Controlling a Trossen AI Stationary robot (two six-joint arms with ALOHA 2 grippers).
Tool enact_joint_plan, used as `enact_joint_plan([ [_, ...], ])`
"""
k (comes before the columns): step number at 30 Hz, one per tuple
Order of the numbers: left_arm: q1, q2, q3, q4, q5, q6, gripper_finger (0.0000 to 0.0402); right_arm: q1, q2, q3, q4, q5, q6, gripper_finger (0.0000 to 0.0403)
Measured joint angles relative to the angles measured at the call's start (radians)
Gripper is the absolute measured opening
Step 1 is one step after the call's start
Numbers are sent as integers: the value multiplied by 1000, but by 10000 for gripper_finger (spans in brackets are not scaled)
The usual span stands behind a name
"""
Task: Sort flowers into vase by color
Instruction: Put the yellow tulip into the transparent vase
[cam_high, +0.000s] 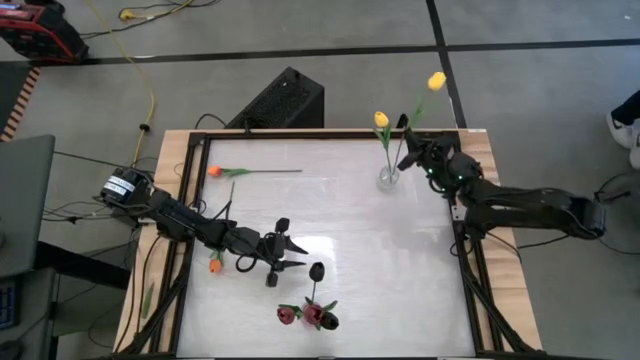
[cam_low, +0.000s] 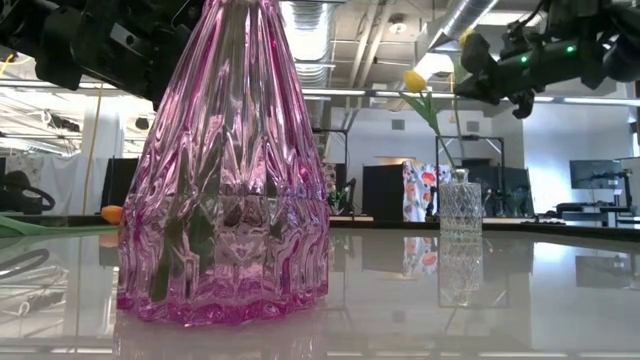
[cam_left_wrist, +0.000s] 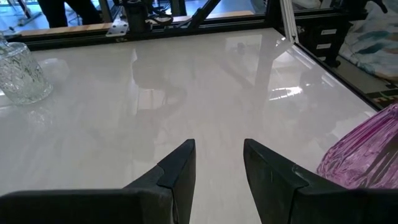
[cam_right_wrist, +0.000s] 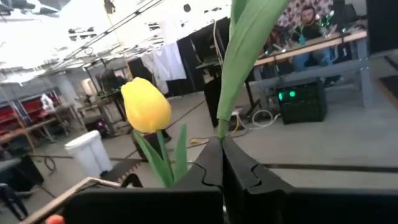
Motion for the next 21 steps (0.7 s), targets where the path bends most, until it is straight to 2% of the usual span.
enact_joint_plan([
  [6,0,0,0,-1,0,0,125,-3,57,1,83,6,-25,18],
  [21,0,0,0,-5,0,4,125,-6,111,1,81,35,-42,18],
])
